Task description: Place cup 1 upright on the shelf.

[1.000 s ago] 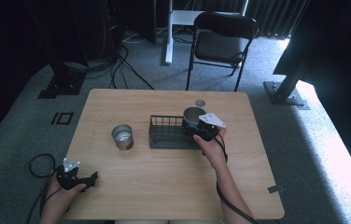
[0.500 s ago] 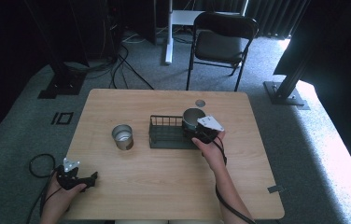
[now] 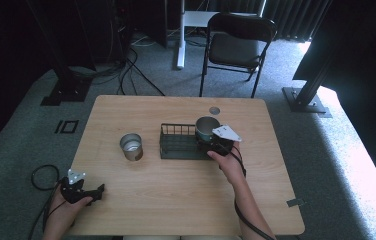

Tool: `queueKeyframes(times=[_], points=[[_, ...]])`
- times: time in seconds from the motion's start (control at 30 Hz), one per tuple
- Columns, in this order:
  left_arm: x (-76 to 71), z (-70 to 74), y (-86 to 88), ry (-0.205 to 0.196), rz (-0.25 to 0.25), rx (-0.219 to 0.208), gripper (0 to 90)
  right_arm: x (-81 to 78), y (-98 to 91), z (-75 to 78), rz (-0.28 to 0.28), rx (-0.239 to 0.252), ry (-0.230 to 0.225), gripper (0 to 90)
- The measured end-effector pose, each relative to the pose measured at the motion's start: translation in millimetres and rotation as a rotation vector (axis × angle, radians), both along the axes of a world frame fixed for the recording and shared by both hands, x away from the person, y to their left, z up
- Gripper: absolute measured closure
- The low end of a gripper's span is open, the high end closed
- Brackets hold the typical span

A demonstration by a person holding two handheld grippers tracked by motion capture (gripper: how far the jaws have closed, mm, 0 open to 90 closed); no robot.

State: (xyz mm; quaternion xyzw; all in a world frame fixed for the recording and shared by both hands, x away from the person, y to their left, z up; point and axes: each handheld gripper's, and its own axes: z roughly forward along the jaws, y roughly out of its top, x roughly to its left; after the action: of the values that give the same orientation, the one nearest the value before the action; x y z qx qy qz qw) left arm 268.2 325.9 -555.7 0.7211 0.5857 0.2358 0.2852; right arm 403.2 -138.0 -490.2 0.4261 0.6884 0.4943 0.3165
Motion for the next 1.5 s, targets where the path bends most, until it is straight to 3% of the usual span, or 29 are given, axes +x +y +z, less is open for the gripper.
queueKeyframes(times=[0.6,0.97,1.23,1.33,1.5], points=[[0.0,0.0,0.0,0.0,0.0,0.0,2.3,-16.9,-12.1,2.3,0.024,-0.011,0.004,11.5],[0.0,0.0,0.0,0.0,0.0,0.0,2.3,-32.0,-32.4,7.6,0.049,0.019,-0.005,11.5],[0.0,0.0,0.0,0.0,0.0,0.0,2.3,-40.7,-49.7,7.0,0.072,0.015,0.013,11.5],[0.0,0.0,0.0,0.0,0.0,0.0,2.3,-44.0,-55.9,7.2,0.079,0.037,0.023,11.5],[0.0,0.0,0.0,0.0,0.0,0.0,2.3,-50.9,-60.0,4.1,0.103,0.001,0.031,11.5]])
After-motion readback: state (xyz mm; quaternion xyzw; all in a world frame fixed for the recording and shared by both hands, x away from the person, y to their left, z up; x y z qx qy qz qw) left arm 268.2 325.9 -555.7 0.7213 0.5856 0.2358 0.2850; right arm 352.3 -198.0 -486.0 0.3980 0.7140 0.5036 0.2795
